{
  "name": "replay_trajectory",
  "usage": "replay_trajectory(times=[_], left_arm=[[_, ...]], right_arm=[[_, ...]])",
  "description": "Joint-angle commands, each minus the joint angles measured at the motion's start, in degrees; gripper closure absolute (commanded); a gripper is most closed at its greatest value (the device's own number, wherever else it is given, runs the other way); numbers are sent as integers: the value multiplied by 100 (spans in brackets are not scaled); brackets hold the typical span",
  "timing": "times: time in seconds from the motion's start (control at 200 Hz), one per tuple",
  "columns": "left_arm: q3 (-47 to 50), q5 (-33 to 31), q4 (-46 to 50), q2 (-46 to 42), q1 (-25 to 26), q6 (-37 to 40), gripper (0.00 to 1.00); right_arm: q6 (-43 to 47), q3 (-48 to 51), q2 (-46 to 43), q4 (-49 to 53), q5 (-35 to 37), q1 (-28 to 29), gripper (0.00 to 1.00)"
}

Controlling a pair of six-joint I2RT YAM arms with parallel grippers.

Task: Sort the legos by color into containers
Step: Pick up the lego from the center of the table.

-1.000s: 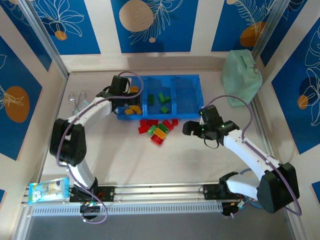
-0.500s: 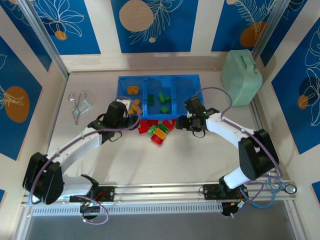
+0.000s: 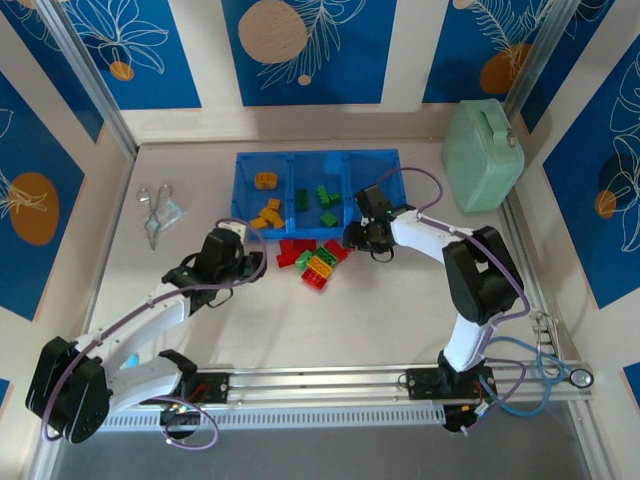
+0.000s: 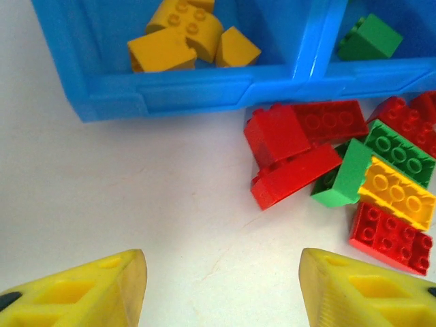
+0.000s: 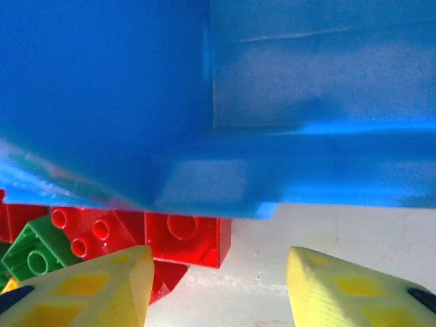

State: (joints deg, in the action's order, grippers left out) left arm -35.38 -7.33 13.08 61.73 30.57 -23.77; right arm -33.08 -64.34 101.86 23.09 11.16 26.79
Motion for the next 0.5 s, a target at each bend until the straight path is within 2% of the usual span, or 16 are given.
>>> replay_trajectory(times=[0.0, 0.21, 0.495], left_arm=[[107, -167, 111, -207, 28, -102, 39], [127, -207, 124, -242, 29, -51, 39], [136, -225, 68, -188, 28, -40, 40]], right_arm=[[-76, -234, 154, -33, 62, 36, 48], [-133, -324, 407, -112, 53, 68, 52], [-184, -190, 486, -173, 70, 89, 63]])
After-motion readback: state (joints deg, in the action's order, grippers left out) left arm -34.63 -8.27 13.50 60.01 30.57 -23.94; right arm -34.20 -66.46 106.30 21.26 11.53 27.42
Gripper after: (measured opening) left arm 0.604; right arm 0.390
